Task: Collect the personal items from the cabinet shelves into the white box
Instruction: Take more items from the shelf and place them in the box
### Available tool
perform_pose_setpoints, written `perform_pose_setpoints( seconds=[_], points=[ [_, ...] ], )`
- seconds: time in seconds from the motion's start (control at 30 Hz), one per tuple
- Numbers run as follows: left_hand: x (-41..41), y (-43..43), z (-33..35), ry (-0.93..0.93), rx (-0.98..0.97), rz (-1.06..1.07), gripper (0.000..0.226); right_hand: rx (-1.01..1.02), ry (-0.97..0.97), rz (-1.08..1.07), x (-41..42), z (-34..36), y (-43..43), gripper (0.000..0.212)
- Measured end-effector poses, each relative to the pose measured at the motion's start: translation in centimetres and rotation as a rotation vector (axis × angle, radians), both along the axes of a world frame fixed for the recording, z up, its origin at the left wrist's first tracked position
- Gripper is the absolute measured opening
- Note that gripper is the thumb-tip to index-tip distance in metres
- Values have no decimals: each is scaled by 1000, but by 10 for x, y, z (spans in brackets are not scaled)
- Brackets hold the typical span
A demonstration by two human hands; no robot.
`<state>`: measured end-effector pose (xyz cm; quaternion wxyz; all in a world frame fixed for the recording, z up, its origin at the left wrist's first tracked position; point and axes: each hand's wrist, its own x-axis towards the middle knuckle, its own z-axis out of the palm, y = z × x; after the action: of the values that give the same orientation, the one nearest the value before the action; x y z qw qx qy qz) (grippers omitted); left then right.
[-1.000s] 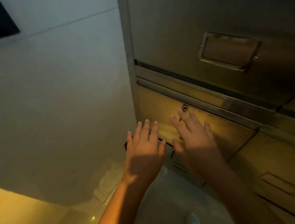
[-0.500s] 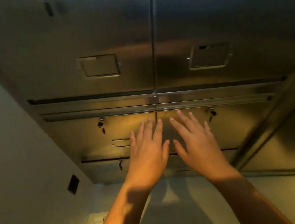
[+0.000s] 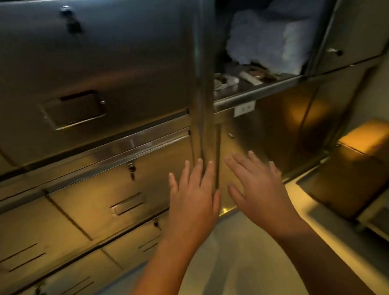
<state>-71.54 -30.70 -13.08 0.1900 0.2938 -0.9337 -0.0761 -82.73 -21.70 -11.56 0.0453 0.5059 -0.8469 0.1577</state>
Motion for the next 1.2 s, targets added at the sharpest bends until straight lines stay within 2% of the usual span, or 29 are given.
perform_pose_setpoints(
  seconds=[0.23, 0.47, 0.7, 0.97, 1.2],
  points=[
    [-137, 62, -2, 27, 127, -193, 58, -8, -6, -202, -117, -5, 70, 54],
    [-221, 53, -15, 1, 89, -166, 59, -19, -36, -290, -197, -21, 79, 52],
    [-313, -12, -30, -13, 81, -174, 58, 10, -39, -289, -290, -30, 18, 52],
    [-423, -121, -14, 47, 40, -161, 59, -7, -43, -243, -399, -3, -89, 55],
    [-488, -178, -12, -29, 30, -117, 59, 17, -79, -204, -467, -10, -145, 54]
  ],
)
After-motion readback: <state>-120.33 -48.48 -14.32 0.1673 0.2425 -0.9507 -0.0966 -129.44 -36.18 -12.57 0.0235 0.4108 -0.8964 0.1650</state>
